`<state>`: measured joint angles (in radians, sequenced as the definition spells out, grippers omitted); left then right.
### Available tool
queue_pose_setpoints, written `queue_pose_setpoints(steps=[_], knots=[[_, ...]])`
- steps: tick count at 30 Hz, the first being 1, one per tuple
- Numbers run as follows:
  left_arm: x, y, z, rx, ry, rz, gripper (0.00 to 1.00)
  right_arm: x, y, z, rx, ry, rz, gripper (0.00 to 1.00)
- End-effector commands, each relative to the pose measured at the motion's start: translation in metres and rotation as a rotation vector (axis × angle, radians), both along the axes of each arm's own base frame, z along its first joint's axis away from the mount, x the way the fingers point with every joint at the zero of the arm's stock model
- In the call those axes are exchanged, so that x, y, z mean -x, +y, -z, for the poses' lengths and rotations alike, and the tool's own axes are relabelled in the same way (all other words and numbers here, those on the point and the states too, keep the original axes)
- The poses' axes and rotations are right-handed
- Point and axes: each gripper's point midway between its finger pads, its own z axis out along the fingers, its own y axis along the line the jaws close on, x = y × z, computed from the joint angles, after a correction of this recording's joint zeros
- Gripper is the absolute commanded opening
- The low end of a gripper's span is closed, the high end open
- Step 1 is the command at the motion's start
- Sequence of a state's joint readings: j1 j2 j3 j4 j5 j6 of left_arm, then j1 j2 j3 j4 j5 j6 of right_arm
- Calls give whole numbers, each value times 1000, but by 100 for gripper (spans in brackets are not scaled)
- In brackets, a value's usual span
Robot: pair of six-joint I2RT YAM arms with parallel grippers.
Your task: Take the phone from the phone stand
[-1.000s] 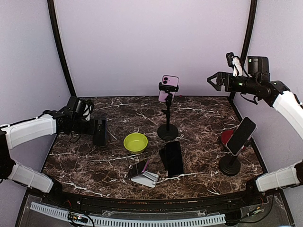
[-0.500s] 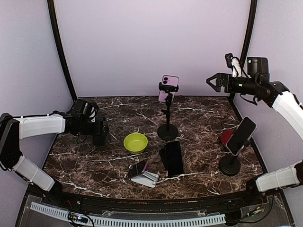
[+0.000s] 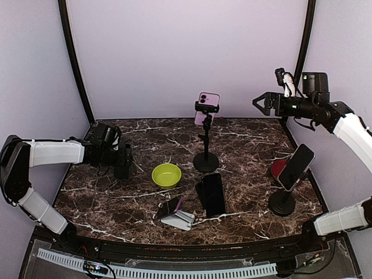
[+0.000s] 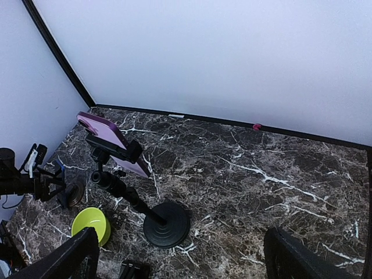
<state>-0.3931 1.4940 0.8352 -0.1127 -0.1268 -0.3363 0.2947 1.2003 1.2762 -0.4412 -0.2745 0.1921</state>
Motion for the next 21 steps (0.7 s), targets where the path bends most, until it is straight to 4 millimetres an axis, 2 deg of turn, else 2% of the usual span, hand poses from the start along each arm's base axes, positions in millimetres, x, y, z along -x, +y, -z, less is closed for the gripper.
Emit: queue_pose_setpoints(steps=[1, 6, 11, 21], knots=[[-4, -2, -13, 16, -38, -10, 82, 1, 6, -18, -27, -60, -25, 99], [-5, -4, -24, 27, -61, 0, 69, 2, 5, -20, -23, -63, -22, 99], [-5, -7, -38, 33, -70, 17, 65, 4, 5, -21, -24, -67, -27, 99], [-4, -11, -95, 70, -123, 34, 57, 8, 3, -26, -25, -80, -25, 99]])
